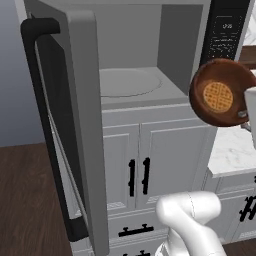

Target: Open the microwave, place the bowl with waffle inside the microwave, then close the microwave door and turn it on.

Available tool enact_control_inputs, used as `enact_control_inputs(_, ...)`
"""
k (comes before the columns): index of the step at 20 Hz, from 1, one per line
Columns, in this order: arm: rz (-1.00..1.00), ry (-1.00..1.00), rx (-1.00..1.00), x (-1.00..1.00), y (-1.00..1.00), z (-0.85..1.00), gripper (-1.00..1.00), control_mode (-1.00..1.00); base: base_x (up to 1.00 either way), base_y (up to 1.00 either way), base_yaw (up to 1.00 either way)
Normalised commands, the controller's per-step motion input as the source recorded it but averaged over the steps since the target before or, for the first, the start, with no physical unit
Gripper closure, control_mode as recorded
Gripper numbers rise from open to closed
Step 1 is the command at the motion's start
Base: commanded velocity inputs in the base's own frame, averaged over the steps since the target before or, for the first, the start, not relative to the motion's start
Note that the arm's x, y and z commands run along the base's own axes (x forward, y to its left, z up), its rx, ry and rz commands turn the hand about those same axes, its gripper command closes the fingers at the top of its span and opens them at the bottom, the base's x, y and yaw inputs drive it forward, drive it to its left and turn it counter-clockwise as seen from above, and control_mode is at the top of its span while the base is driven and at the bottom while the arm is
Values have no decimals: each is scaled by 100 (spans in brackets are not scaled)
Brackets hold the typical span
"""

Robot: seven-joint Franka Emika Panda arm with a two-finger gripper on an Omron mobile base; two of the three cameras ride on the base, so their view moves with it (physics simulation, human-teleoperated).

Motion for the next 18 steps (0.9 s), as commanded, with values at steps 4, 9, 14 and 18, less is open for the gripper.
enact_control_inputs(4, 16, 1, 0, 2, 100, 34, 100, -100, 0, 0, 0)
enact_control_inputs(9, 8, 4, -2, 36, 100, 26, 100, -100, 0, 0, 0)
enact_control_inputs(14, 0, 5, 0, 83, 89, 17, 100, -100, 0, 0, 0)
enact_control_inputs(18, 0, 7, 0, 90, 34, 17, 100, -100, 0, 0, 0)
